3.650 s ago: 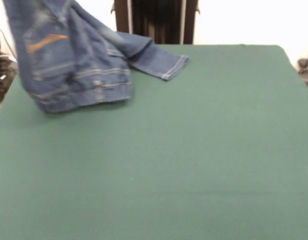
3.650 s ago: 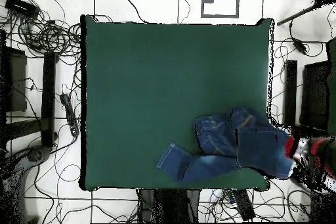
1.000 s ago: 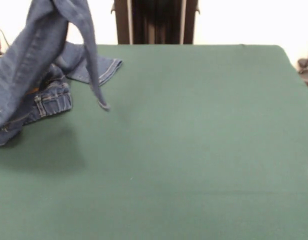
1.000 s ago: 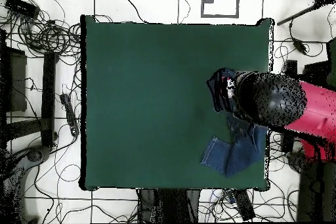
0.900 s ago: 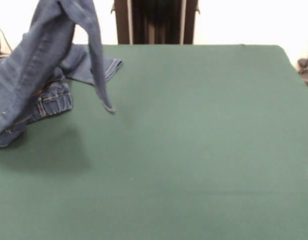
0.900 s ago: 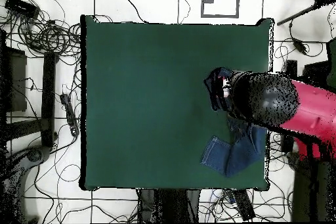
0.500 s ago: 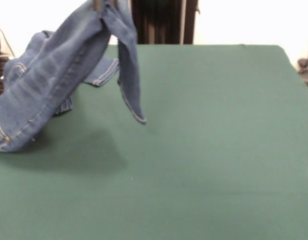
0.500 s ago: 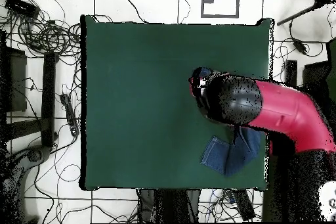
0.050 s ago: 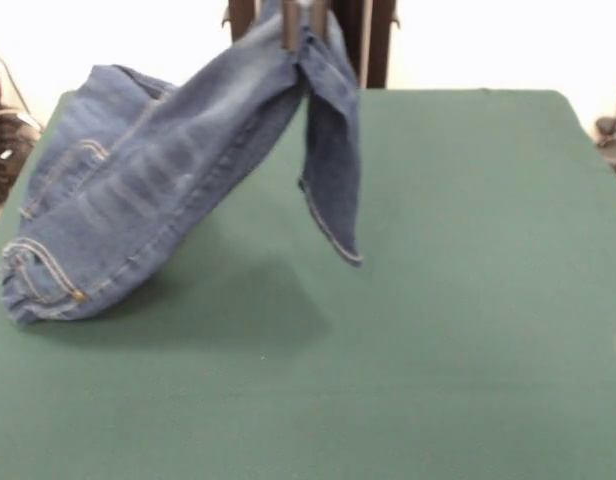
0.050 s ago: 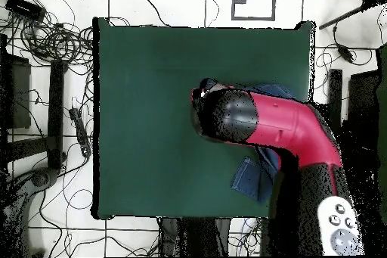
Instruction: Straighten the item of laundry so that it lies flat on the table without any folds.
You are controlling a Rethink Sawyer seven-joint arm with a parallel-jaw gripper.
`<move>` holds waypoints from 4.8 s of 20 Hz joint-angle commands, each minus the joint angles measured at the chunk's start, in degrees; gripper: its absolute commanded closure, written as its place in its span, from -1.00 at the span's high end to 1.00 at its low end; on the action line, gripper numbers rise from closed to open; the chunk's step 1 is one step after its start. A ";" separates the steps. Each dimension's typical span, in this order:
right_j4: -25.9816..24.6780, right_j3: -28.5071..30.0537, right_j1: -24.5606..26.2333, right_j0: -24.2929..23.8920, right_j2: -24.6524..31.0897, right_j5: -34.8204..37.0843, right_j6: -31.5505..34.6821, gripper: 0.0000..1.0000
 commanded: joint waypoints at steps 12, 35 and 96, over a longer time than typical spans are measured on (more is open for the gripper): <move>2.51 5.70 7.08 0.19 -0.84 -10.78 12.67 -1.00; -5.58 -0.47 16.88 -11.71 5.56 -17.08 2.68 -1.00; -0.92 -1.98 28.62 2.10 -6.65 -26.26 16.13 1.00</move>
